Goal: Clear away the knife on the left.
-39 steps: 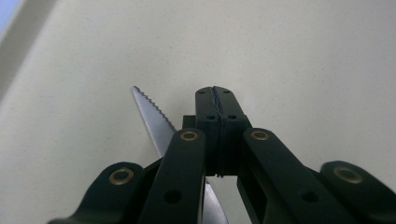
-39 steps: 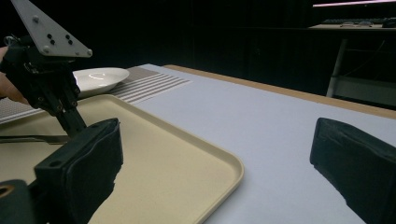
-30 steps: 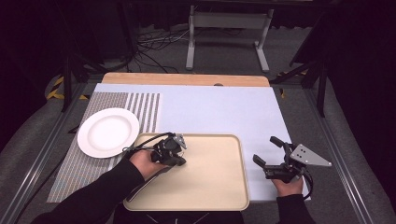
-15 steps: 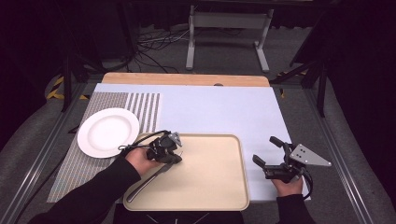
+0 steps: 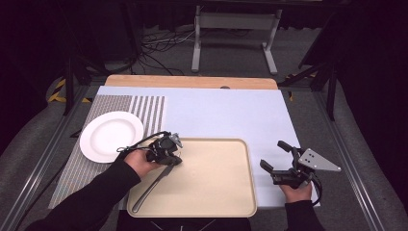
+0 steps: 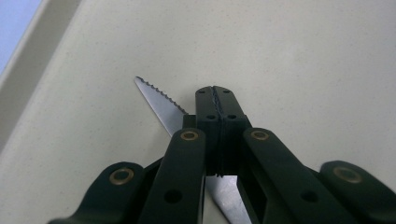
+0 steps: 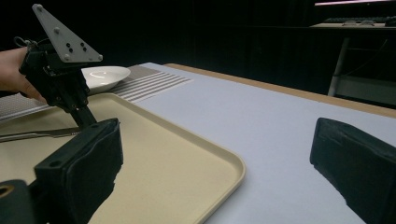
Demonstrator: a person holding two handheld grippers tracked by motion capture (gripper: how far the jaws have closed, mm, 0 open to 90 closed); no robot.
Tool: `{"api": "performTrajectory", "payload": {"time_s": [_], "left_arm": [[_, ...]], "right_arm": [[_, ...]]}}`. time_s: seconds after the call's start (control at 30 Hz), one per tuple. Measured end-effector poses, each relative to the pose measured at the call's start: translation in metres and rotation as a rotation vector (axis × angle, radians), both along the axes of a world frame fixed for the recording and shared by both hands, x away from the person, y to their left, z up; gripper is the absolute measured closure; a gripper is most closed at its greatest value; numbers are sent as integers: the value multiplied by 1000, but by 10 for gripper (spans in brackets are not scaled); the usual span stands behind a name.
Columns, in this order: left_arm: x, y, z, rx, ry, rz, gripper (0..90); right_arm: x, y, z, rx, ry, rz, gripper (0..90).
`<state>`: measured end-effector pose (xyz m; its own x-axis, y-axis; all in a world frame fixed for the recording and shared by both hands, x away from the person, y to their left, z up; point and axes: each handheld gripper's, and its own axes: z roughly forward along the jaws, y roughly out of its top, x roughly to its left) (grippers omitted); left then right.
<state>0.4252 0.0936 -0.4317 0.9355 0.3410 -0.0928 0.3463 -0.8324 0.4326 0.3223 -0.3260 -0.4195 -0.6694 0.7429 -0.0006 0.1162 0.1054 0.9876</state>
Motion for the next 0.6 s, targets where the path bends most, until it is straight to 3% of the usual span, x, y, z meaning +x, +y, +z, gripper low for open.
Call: {"api": "performTrajectory", "payload": {"time_s": [0.6], "left_arm": [[6,20,1,24,-5,40,900]], "right_arm": [[0,1,0,-4,1,-2,32]]}}
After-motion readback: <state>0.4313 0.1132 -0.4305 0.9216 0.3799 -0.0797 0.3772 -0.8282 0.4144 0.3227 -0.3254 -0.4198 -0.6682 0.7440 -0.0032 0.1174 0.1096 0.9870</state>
